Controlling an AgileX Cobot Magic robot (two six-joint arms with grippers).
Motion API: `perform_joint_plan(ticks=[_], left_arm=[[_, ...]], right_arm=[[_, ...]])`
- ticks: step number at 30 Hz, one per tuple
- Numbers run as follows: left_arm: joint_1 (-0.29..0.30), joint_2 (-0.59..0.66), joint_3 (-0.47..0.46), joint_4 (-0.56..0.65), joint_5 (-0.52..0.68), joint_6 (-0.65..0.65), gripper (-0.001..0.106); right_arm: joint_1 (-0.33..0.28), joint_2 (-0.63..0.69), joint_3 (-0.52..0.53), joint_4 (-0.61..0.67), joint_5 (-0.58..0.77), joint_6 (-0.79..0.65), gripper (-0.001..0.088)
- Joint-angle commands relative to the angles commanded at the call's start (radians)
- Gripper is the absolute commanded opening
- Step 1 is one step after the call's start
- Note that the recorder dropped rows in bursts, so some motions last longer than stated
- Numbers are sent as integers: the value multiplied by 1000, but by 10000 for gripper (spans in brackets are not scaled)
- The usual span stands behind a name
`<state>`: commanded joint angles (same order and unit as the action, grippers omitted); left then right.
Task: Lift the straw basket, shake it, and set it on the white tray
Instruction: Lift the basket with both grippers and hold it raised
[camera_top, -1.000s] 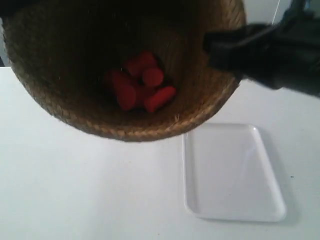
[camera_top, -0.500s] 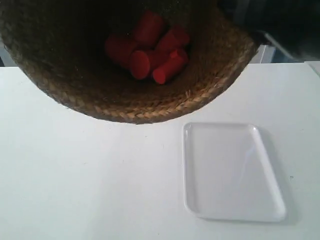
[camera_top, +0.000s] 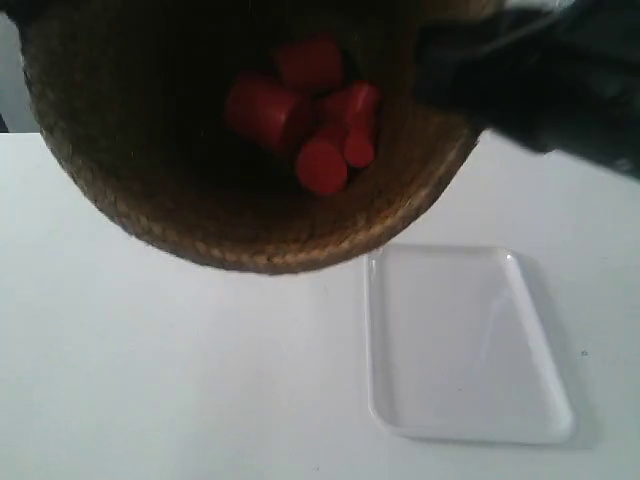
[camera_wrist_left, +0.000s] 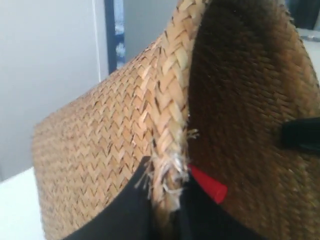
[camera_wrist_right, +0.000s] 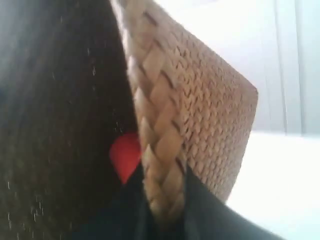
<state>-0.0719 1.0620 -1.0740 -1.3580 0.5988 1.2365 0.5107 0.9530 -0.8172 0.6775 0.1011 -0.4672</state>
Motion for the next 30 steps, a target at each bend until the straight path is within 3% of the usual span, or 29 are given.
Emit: perform_joint_plan(ticks=[3,5,8,10,14,17,22,26,30], left_arm=[[0,-54,-50,0,-20,1,0],[0,-59,-30,38,-25,1,0],[0,1,70,58,-70,-2,0],[0,13,79,48,-71,-26,0],[0,-56,-7,31,-32,-26,0],[0,-83,-28,46,-63,-1,0],[0,12,92,63,-71,-18,0],[0,-40,-3,5,-56,33,0],[0,-61,-31,51,-90,30,0]], right_arm=[[0,-77,-56,7,46,0,0],[0,-84,-22,-10,-55,-10,0],[-3,34,54,-12,-193,-9,0],[-5,65,33,-12,-113,-5,0],[1,-28,-70,0,52,-1,0],[1,-79,-69,-5,11,-6,0],[-2,57,45,-19,-120,-26,0],[-2,-30,-32,-19,10,-24,0],[-2,-94,-21,-17,-41,-21,0]])
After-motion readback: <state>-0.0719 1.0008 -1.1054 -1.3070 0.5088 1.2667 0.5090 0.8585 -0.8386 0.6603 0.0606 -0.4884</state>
